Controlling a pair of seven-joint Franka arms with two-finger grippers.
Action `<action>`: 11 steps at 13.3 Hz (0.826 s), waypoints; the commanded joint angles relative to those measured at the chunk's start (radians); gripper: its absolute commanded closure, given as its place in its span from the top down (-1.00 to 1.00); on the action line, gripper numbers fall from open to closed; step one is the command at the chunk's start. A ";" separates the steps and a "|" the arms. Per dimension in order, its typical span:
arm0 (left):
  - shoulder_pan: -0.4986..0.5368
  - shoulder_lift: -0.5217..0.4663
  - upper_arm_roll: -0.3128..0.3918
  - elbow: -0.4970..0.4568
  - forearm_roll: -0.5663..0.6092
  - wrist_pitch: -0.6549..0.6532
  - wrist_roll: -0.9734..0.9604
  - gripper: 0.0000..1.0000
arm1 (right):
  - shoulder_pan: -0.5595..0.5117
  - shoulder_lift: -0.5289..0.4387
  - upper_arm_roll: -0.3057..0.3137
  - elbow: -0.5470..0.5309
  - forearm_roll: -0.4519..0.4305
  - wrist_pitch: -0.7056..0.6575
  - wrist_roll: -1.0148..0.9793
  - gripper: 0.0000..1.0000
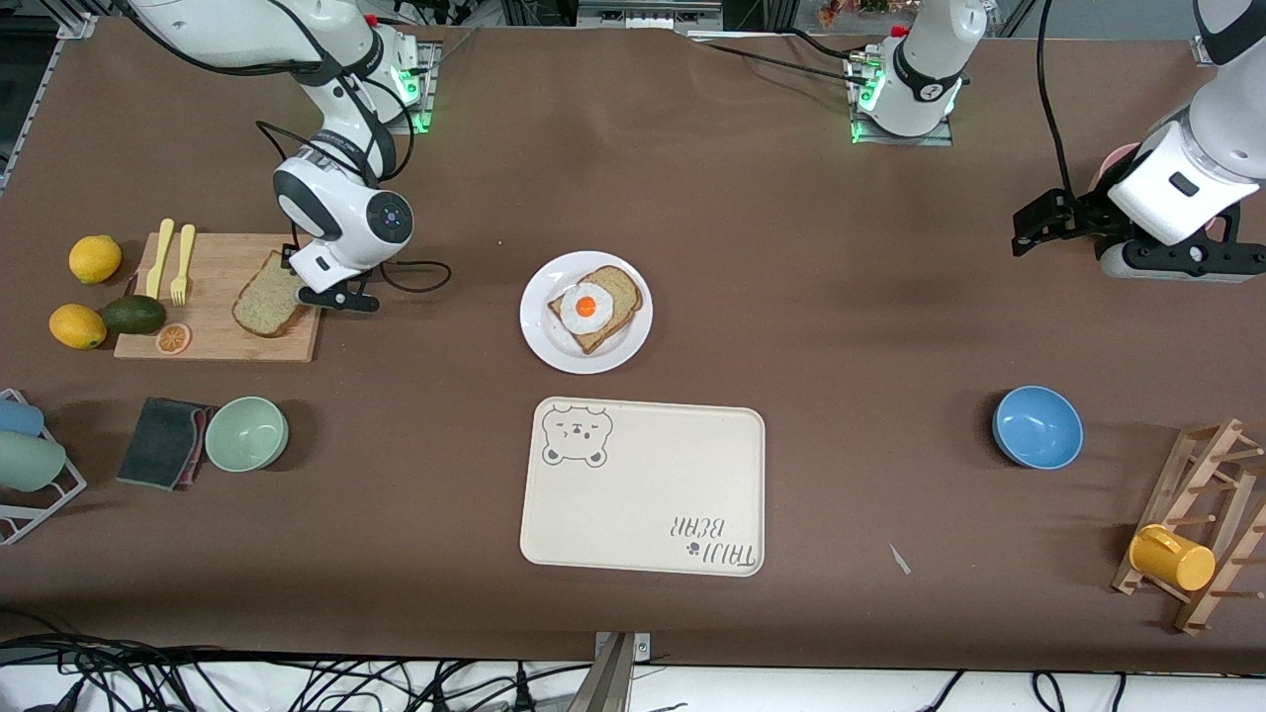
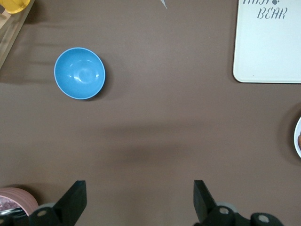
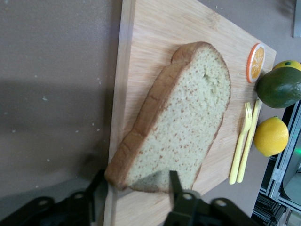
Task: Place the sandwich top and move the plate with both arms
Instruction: 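Lower the right gripper and grasp the bread slice on the board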
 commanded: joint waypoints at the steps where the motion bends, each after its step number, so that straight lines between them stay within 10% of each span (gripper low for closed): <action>1: -0.006 0.009 -0.003 0.026 0.034 -0.019 -0.013 1.00 | -0.016 0.011 0.014 0.013 -0.025 -0.018 0.025 -0.28; 11: -0.006 0.009 -0.003 0.026 0.034 -0.019 -0.013 1.00 | -0.013 -0.055 0.086 0.067 -0.010 -0.152 0.000 -1.00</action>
